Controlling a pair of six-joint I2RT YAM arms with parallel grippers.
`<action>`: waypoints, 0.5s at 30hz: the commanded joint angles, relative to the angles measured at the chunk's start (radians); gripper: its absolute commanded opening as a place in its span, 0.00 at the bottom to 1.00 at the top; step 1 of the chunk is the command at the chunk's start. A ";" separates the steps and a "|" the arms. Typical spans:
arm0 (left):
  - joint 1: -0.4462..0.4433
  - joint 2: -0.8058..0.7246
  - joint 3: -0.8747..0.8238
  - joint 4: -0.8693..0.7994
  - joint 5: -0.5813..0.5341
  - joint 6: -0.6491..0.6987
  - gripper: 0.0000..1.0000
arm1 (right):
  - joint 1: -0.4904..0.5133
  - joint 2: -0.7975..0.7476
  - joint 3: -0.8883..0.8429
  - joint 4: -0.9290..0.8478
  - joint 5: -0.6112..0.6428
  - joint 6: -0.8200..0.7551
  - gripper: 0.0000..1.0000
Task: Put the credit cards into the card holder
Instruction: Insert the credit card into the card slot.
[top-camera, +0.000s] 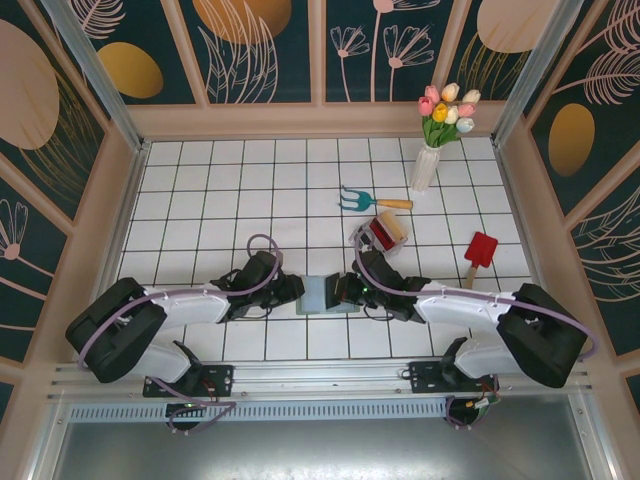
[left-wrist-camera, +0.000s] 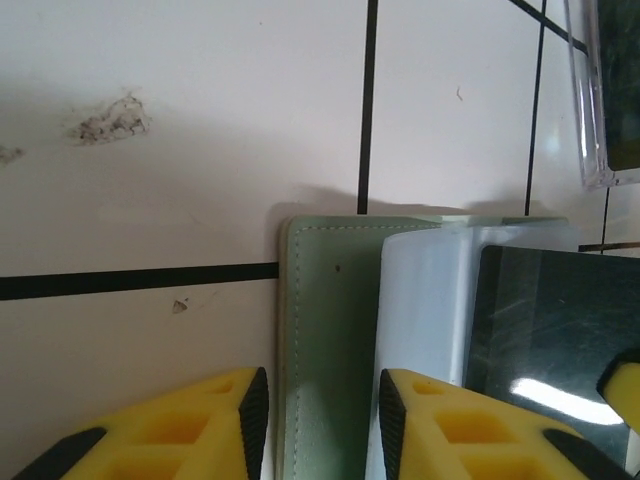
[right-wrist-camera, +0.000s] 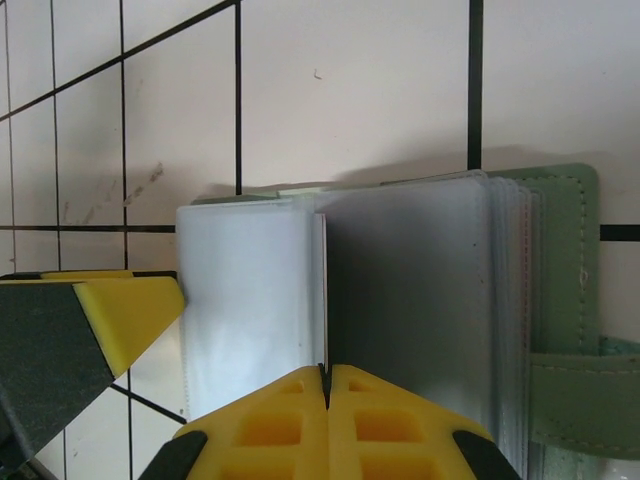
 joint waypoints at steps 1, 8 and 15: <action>0.005 0.031 0.001 0.039 0.019 0.013 0.32 | 0.006 0.052 -0.027 0.070 -0.007 0.008 0.00; 0.004 0.074 -0.005 0.065 0.037 0.010 0.14 | 0.007 0.126 -0.045 0.198 -0.054 0.072 0.00; 0.003 0.081 -0.012 0.080 0.042 0.004 0.14 | 0.016 0.206 -0.014 0.232 -0.079 0.090 0.00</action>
